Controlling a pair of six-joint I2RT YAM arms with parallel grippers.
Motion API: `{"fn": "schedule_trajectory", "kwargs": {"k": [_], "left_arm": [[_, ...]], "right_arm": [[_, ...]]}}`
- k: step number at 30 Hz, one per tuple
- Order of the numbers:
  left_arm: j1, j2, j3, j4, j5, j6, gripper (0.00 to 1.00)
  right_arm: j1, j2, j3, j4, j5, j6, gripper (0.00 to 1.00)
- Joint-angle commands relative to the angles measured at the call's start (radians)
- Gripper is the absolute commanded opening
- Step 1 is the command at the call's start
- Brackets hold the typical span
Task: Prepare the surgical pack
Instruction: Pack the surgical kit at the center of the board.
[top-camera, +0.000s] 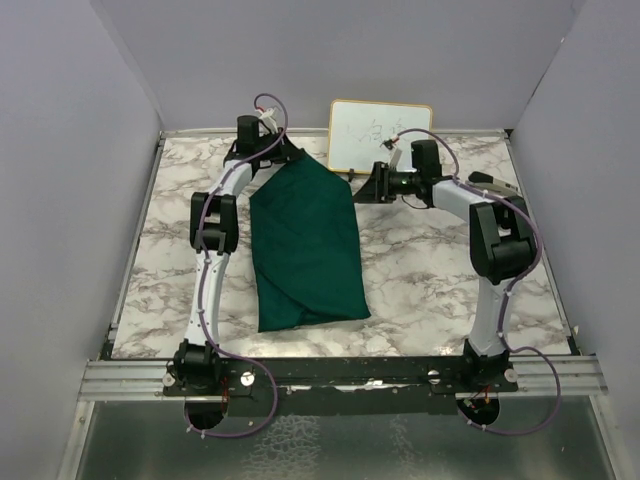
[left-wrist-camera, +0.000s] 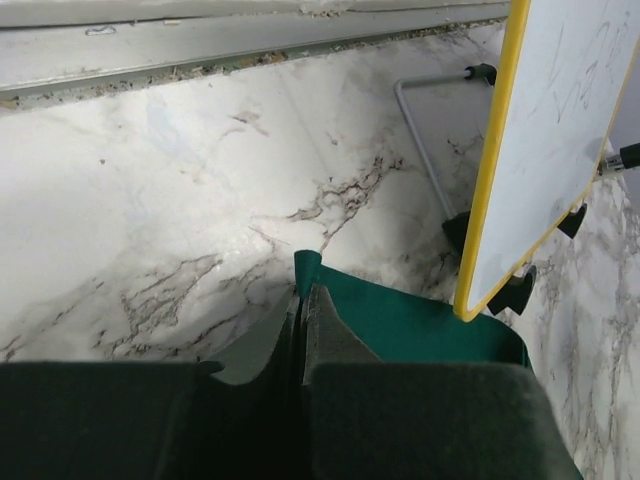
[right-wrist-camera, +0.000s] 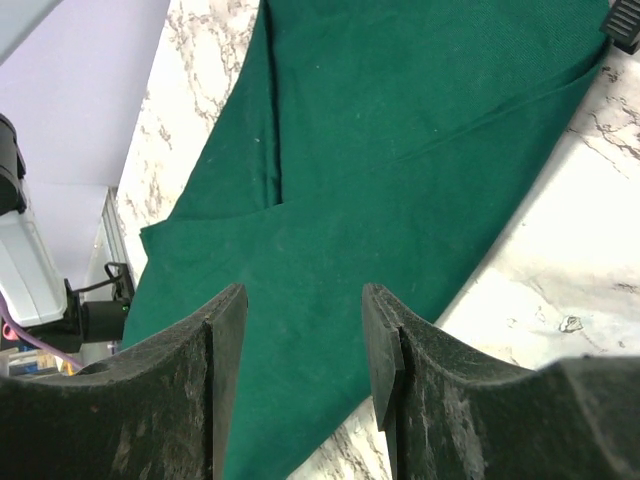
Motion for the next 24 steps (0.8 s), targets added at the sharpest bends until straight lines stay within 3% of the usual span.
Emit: {"fn": "schedule_trajectory", "kwargs": {"k": [1,4,9,18,24], "left_arm": [[0.018,-0.178,-0.075,0.023,0.005,0.006,0.00],[0.030,-0.302,-0.214,0.102,-0.008,-0.018,0.00],[0.030,-0.413,-0.290,0.060,0.049,-0.082,0.00],[0.014,-0.828,-0.834,0.184,0.027,-0.120,0.00],[-0.077,-1.202,-1.184,0.196,-0.044,-0.058,0.00]], "right_arm": [[-0.002,-0.081,-0.030,0.048,-0.007,0.009,0.51],[-0.009,-0.124,-0.057,0.087,-0.014,0.038,0.51],[-0.015,-0.230,-0.104,0.094,0.004,0.053,0.51],[-0.015,-0.498,-0.178,-0.001,0.026,0.007,0.51],[-0.015,-0.645,-0.252,-0.049,0.044,-0.016,0.52]]}}
